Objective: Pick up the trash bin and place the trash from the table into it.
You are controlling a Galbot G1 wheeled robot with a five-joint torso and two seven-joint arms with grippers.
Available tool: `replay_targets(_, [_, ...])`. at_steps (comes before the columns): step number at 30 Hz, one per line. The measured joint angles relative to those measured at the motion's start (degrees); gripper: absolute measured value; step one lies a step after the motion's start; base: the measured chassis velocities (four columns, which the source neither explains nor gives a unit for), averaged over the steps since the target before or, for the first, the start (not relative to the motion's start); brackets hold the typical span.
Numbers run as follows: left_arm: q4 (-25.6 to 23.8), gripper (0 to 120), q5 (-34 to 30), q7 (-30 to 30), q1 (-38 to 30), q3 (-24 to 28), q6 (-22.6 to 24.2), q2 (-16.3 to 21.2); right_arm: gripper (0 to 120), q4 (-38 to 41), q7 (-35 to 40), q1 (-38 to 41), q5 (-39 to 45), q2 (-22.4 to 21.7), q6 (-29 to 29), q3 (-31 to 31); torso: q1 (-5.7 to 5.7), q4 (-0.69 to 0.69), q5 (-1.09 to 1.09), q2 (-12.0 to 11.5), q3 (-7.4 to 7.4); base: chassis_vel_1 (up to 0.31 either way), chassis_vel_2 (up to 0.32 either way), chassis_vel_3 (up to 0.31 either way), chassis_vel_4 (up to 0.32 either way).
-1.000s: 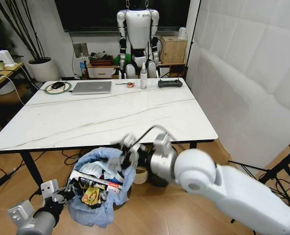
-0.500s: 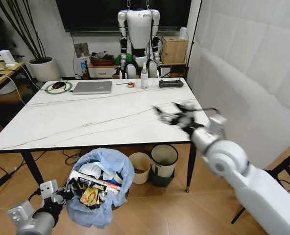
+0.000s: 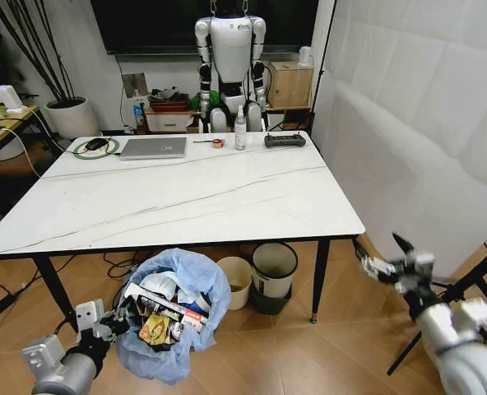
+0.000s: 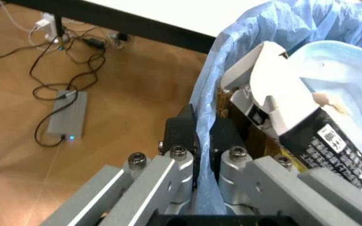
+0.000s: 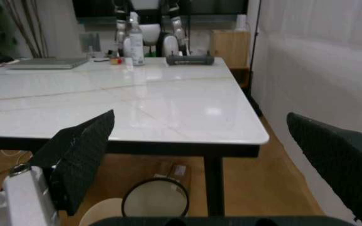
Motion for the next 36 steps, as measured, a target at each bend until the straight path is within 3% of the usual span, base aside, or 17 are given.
replay_targets(3, [0.91,0,1.41,1.12,0.43,-0.28,-1.61,0.71,100,0.19,0.01,-0.68,-0.7,1.84,0.11,-0.34,0.0,0.01,-0.02,0.0,0.0,0.0,0.0,0.0,0.0])
replay_targets(12, [4.83,0,4.64,2.62,1.03,-0.33,-6.08,1.51,100,0.21,0.18,-0.22,-0.6,1.83,0.0,-0.8,0.01,0.03,-0.01,0.0,0.01,0.0,0.0,0.0,0.0])
replay_targets(23, [7.08,0,2.02,2.44,-0.78,0.31,-6.3,0.94,100,0.21,0.28,0.07,-0.34,1.67,-0.2,-1.01,0.02,0.02,-0.01,0.0,0.01,0.0,0.0,0.0,0.0])
replay_targets(36, [4.41,0,-4.16,-1.28,-0.48,1.2,-4.03,-0.64,100,0.19,0.38,0.22,-0.17,1.58,-0.31,-1.13,-0.24,0.02,-0.01,-0.58,-0.28,0.0,0.0,0.0,0.0])
